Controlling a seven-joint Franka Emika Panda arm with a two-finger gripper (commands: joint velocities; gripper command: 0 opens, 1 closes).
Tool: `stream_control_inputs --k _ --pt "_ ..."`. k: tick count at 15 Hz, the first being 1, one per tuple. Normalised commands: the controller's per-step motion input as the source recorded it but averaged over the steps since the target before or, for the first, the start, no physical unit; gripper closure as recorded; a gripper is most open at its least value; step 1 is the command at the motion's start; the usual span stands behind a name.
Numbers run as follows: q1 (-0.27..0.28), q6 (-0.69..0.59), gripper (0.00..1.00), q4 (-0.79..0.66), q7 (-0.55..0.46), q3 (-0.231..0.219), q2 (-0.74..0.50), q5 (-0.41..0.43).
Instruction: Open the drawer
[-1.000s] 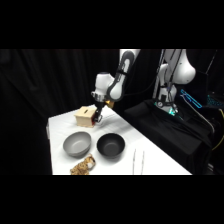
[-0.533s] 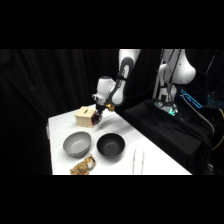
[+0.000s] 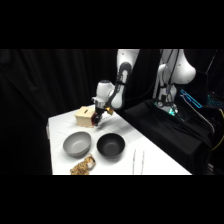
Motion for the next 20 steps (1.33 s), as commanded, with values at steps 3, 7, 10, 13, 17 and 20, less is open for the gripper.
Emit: stream_control_inputs --k 3,7,10,13,17,20 --pt "0.053 0.09 0.0 0.02 0.07 -0.006 0.03 0.0" --pt "0.013 0.07 0.0 -0.11 0.03 0.023 -0.05 -0.006" --pt "-0.013 0.06 0.0 -0.17 0.0 0.054 -0.06 -0.015" --pt "0.002 0.02 0.0 -0.22 -0.01 0.049 -0.13 -0.025" --pt "-0.001 -0.04 0.0 -0.32 -0.04 0.063 -0.26 -0.035" --pt "0.005 -0.07 0.0 -0.42 -0.05 0.057 -0.38 -0.039"
